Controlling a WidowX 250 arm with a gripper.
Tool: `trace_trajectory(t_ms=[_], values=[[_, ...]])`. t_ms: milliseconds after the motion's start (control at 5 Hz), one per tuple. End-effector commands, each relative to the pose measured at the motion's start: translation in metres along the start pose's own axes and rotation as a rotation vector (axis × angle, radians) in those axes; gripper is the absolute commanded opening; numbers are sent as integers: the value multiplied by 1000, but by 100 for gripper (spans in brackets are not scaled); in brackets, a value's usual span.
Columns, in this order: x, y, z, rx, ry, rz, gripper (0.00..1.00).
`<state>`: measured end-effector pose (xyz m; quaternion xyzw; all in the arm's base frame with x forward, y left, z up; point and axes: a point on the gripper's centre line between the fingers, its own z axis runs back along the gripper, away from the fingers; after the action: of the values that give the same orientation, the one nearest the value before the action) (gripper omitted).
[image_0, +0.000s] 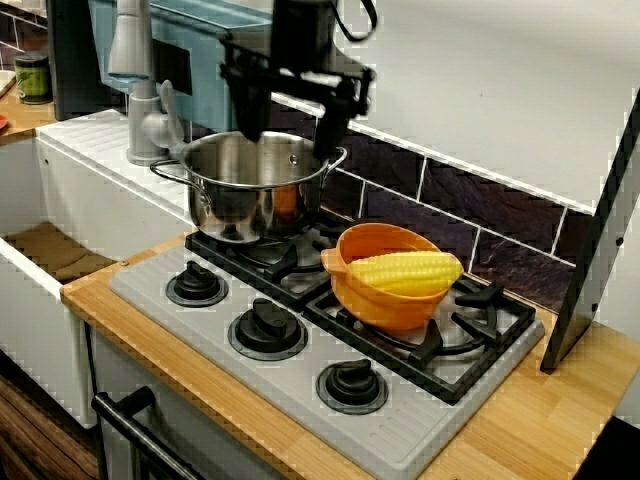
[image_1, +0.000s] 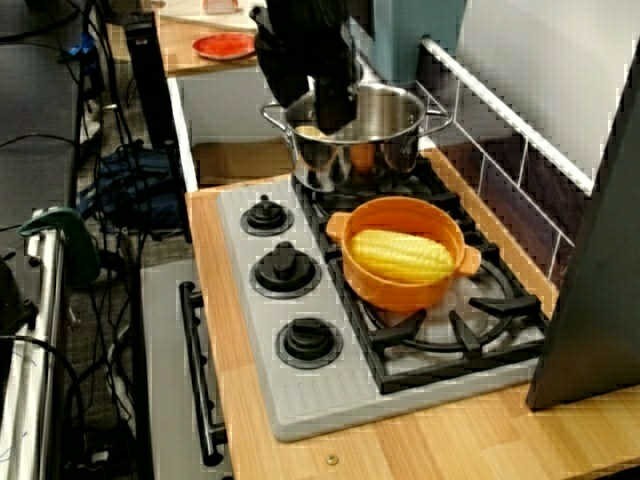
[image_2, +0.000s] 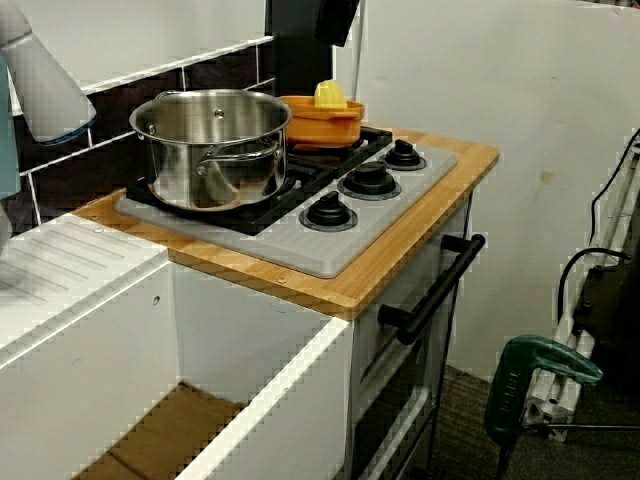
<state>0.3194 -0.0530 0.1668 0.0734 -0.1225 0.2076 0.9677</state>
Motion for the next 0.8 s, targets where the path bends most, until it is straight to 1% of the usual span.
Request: trace_trajectory(t_ms=[0,200,400,600], values=[[11,-9,-18,15,-9,60,100],[11,-12,-22,10,2,58,100],[15,-15,-20,-20,35,71,100],[21,-16,-13,-51,46,96,100]])
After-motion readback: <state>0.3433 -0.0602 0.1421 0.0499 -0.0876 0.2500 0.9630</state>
